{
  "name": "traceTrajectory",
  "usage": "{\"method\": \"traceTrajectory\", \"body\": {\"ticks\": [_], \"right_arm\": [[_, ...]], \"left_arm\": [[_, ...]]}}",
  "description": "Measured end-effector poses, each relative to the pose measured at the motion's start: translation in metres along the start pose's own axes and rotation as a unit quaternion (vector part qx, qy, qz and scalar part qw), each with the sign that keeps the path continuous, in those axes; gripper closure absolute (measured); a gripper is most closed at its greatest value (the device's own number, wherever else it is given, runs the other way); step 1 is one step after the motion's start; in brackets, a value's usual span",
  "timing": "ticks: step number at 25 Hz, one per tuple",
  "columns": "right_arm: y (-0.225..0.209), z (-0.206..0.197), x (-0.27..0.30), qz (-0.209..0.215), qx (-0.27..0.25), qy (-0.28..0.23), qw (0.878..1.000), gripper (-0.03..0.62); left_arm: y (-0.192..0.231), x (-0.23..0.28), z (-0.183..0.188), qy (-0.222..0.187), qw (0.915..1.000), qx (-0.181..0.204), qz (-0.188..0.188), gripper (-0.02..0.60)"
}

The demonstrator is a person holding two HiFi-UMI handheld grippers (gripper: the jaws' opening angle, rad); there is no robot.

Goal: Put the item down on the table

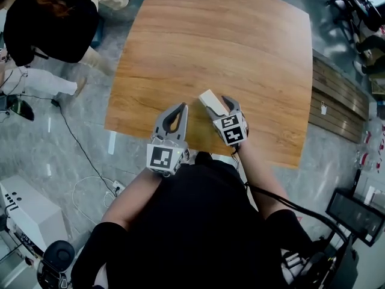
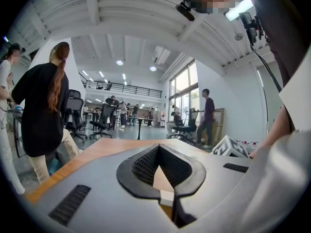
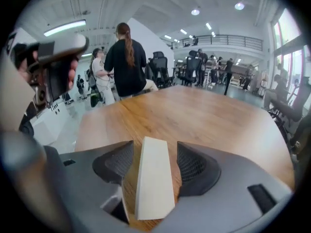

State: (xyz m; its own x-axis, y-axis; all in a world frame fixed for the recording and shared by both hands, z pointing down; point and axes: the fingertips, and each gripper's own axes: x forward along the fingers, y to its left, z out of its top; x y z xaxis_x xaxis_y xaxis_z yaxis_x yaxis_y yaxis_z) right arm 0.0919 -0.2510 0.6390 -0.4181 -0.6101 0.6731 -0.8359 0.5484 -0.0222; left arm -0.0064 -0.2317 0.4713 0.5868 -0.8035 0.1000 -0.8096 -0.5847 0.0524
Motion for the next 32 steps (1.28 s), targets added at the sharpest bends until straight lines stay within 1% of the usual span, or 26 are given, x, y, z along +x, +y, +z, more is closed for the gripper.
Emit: {"method": "traceTrajectory", "body": {"ticks": [2, 3, 4, 5, 6, 7, 10, 13, 16, 18, 23, 32], "right_arm": [[0.001, 0.027, -0.031, -0.016, 0.007, -0.066, 0.998, 0.333], [0.001, 0.040, -0.048, -0.027, 0.015, -0.100, 0.994, 0.348], [0.000, 0.051, -0.065, -0.042, 0.025, -0.132, 0.990, 0.444], [-0.001, 0.060, -0.081, -0.057, 0.034, -0.159, 0.985, 0.523], [-0.001, 0.068, -0.096, -0.067, 0.043, -0.182, 0.980, 0.544], [0.000, 0.074, -0.110, -0.073, 0.052, -0.203, 0.975, 0.559], [0.008, 0.092, -0.151, -0.079, 0.068, -0.262, 0.959, 0.574], [0.021, 0.107, -0.181, -0.087, 0.046, -0.302, 0.948, 0.580], [0.036, 0.112, -0.194, -0.095, 0.011, -0.317, 0.944, 0.582], [0.042, 0.112, -0.197, -0.098, 0.002, -0.320, 0.942, 0.582], [0.046, 0.111, -0.199, -0.103, 0.006, -0.324, 0.940, 0.582], [0.034, 0.109, -0.200, -0.124, 0.023, -0.320, 0.939, 0.582]], "left_arm": [[-0.006, 0.002, 0.004, 0.000, 0.9999, 0.006, -0.010, 0.578], [-0.009, 0.003, 0.005, 0.000, 0.9998, 0.007, -0.016, 0.578], [-0.013, 0.004, 0.006, -0.001, 0.9997, 0.007, -0.021, 0.578], [-0.017, 0.005, 0.008, -0.003, 0.9996, 0.007, -0.026, 0.578], [-0.021, 0.006, 0.011, -0.006, 0.9995, 0.008, -0.030, 0.578], [-0.026, 0.007, 0.015, -0.008, 0.9993, 0.007, -0.035, 0.578], [-0.042, 0.007, 0.025, -0.015, 0.9985, 0.002, -0.053, 0.578], [-0.054, 0.007, 0.031, -0.024, 0.9974, 0.004, -0.068, 0.578], [-0.061, 0.006, 0.037, -0.031, 0.9965, 0.007, -0.077, 0.578], [-0.064, 0.005, 0.039, -0.035, 0.9962, 0.007, -0.080, 0.578], [-0.067, 0.001, 0.042, -0.039, 0.9957, 0.011, -0.083, 0.578], [-0.063, -0.003, 0.041, -0.036, 0.9960, 0.011, -0.081, 0.578]]}}
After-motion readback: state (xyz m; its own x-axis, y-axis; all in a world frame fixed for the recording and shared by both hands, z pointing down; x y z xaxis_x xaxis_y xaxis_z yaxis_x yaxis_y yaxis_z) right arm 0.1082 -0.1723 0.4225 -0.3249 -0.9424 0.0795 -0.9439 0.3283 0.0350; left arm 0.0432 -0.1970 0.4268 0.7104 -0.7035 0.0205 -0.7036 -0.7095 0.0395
